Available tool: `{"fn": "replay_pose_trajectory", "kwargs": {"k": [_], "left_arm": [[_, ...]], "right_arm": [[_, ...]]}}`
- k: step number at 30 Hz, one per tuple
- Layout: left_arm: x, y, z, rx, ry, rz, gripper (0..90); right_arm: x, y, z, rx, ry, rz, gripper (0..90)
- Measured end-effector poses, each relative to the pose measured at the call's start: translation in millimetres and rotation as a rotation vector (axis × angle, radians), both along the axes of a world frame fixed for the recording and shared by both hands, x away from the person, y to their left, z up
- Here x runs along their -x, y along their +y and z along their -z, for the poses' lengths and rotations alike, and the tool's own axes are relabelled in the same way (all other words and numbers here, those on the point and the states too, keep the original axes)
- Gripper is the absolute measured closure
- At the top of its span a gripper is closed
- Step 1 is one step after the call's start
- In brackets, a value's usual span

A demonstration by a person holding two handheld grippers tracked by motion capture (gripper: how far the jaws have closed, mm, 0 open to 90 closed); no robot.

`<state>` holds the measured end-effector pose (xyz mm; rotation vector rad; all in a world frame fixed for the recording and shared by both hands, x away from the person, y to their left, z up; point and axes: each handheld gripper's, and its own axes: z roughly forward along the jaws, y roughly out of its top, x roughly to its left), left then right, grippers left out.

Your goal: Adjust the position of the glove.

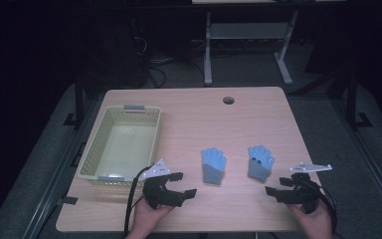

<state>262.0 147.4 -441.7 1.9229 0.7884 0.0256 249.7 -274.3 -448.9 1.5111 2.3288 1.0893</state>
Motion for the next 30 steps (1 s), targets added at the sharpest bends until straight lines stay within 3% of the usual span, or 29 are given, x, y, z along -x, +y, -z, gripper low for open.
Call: {"fn": "replay_pose_trajectory", "kwargs": {"k": [10, 21, 28, 30], "left_arm": [[-4.3, 1.0, 4.3, 0.018, 0.015, -0.011, 17.6], [-1.7, 4.6, 2.4, 0.020, 0.000, -0.018, 17.8], [-2.4, 6.5, 0.3, 0.022, -0.003, -0.029, 17.8], [-2.8, 6.4, 0.9, 0.022, -0.005, -0.032, 17.9]], "right_arm": [[1.5, 5.9, -1.9, 0.022, 0.016, -0.029, 27.0], [-14.6, 18.1, -7.0, 0.068, 0.020, -0.075, 25.4], [-23.9, 25.9, -22.2, 0.085, 0.007, -0.096, 24.1], [-30.0, 30.6, -27.6, 0.114, 0.005, -0.115, 24.1]]}}
